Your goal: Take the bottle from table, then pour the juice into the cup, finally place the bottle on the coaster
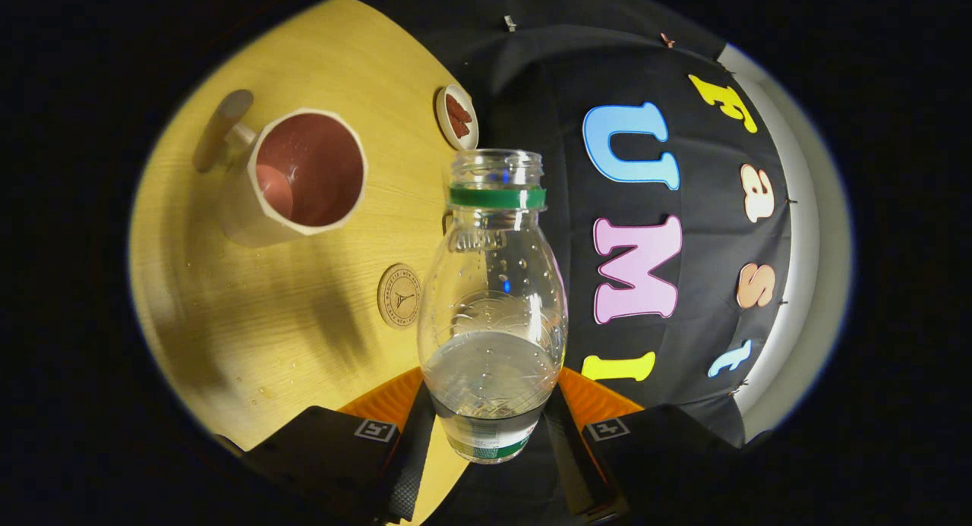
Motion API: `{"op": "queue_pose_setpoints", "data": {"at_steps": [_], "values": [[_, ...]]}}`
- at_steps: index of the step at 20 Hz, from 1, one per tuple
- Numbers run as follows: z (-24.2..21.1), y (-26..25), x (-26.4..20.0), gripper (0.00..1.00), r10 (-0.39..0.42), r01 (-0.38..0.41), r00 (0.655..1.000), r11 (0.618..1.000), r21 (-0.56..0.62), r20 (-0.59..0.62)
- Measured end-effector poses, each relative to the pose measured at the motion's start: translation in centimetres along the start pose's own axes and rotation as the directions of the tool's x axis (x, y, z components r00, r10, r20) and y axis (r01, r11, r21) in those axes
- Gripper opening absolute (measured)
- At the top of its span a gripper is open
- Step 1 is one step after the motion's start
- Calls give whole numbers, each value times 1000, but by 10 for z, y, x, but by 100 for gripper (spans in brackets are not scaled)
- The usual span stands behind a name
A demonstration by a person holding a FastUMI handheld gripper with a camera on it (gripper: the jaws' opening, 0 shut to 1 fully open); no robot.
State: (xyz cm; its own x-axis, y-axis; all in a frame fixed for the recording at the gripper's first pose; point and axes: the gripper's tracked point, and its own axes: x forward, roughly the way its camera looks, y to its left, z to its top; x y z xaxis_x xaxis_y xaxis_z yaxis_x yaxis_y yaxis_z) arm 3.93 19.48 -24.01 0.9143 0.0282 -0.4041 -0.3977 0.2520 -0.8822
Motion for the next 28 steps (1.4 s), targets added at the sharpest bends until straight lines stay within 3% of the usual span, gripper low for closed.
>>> {"op": "queue_pose_setpoints", "data": {"at_steps": [8, 28], "values": [[1, 7, 12, 75, -18, 18, 1000, 990, -141, 1], [15, 6, 22, 75, -52, 68, 997, 945, -320, 58]]}}
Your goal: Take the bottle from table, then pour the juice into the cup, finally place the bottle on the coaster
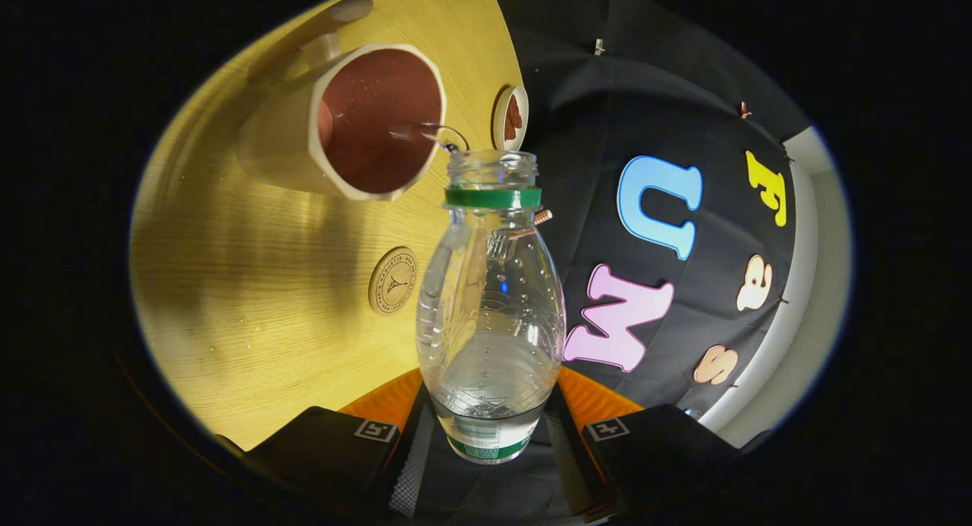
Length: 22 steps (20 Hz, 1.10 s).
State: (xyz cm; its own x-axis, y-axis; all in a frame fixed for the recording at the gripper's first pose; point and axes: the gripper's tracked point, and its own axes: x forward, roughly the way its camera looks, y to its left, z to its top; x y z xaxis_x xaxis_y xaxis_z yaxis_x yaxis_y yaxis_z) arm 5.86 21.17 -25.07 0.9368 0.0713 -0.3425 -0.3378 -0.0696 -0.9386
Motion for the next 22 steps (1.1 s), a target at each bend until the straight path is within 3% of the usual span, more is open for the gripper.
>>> {"op": "queue_pose_setpoints", "data": {"at_steps": [22], "values": [[2, -23, 2, 74, -82, 90, 995, 986, -139, 58]]}}
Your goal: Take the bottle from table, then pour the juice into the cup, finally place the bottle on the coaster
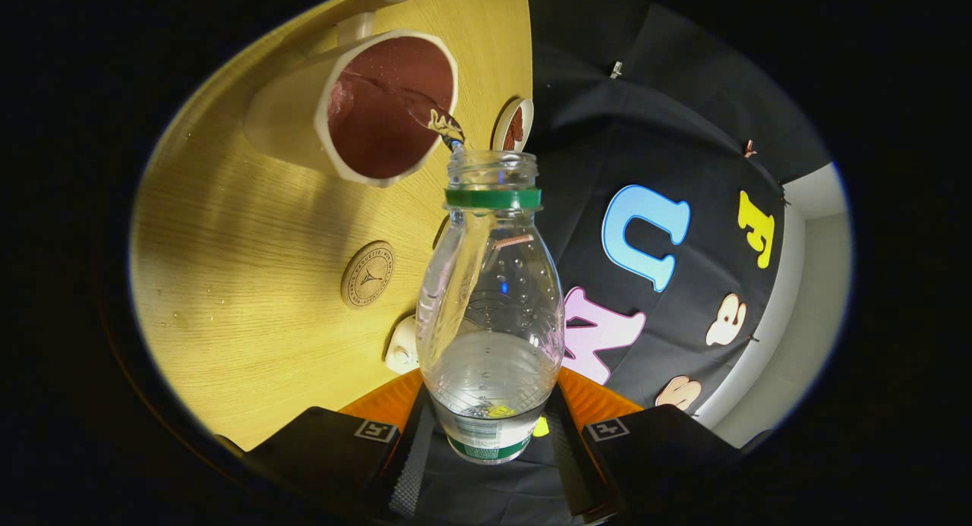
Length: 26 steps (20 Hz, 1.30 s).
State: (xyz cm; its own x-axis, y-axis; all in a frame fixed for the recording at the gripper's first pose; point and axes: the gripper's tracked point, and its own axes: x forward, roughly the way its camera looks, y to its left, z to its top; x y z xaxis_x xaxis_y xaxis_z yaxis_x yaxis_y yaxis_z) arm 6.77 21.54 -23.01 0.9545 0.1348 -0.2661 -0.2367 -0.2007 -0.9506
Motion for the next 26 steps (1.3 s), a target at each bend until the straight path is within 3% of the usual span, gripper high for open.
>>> {"op": "queue_pose_setpoints", "data": {"at_steps": [16, 26], "values": [[-1, -6, 3, 74, -50, 53, 998, 994, -100, 28], [8, -34, 8, 74, -144, 160, 985, 967, -199, 93]]}}
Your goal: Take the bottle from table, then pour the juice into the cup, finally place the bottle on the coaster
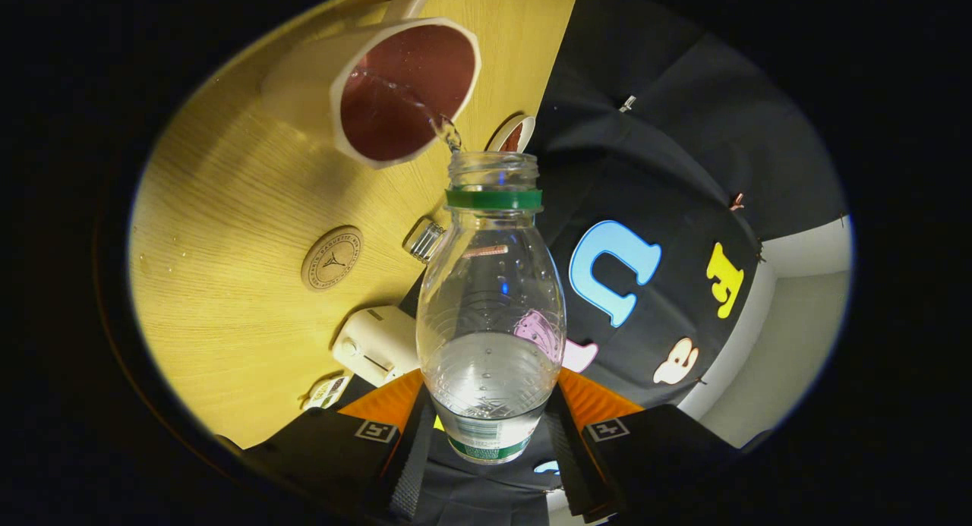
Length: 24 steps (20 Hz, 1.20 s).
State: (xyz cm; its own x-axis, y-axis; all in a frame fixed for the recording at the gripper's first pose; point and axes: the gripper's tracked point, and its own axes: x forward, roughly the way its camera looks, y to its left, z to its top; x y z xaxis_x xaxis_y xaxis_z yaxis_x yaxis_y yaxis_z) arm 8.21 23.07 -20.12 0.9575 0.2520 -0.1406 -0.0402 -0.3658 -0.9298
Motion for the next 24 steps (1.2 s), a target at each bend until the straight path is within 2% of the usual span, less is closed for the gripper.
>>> {"op": "queue_pose_setpoints", "data": {"at_steps": [4, 13, 24], "values": [[-1, -17, 0, 74, -83, 85, 996, 994, -68, 34], [0, -34, -3, 74, -164, 171, 985, 977, -131, 57], [1, -31, -12, 74, -144, 149, 988, 982, -114, 51]]}}
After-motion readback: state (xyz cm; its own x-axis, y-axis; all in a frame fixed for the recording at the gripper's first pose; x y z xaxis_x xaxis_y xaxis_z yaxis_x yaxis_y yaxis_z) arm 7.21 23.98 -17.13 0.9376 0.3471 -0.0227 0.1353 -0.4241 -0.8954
